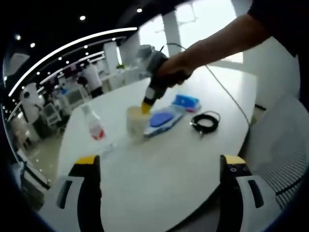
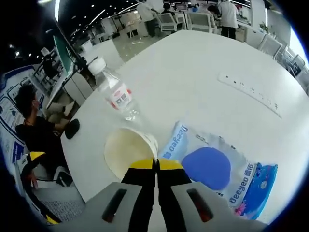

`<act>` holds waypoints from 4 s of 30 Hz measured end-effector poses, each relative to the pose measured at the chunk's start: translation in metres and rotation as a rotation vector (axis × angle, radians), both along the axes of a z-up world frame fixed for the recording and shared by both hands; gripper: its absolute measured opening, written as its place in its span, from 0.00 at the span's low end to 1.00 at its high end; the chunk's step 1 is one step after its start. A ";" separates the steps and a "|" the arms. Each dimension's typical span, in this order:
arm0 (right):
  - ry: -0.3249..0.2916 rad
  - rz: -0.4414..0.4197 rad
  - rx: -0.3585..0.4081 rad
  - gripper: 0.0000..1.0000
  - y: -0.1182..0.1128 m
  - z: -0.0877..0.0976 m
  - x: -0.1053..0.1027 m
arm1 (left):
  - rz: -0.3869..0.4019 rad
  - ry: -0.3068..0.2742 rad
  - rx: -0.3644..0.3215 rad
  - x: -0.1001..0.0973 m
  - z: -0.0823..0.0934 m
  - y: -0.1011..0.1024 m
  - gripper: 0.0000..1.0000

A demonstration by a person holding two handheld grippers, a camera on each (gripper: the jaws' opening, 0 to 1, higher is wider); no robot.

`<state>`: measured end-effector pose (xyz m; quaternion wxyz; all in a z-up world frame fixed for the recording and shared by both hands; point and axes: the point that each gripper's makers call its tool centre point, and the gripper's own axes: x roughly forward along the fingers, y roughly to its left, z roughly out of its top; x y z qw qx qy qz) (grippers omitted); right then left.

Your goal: Arrange the tabletop items into an orderly group along one side of the table until the central work area is clear of visible clutter.

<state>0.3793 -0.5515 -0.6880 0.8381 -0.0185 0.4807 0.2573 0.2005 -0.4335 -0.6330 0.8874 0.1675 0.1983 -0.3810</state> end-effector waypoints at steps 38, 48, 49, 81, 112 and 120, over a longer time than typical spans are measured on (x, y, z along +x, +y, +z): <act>0.038 -0.058 -0.043 0.00 0.025 -0.019 0.049 | 0.032 0.008 -0.016 0.003 -0.001 0.005 0.97; 0.014 -0.078 -0.014 0.02 0.034 -0.016 0.057 | 0.034 0.005 -0.013 0.003 -0.002 0.005 0.96; 0.007 -0.076 -0.013 0.01 0.034 -0.015 0.058 | 0.033 0.007 -0.013 0.003 -0.002 0.005 0.96; -0.124 -0.081 -0.019 0.23 0.039 -0.004 0.075 | 0.027 0.004 0.018 0.003 -0.006 0.007 0.95; -0.283 0.066 0.008 0.76 0.026 0.027 0.036 | 0.056 0.013 -0.036 0.006 0.000 0.010 0.96; -0.313 0.083 -0.009 0.79 0.011 0.034 0.021 | 0.064 0.016 -0.057 0.006 0.002 0.010 0.96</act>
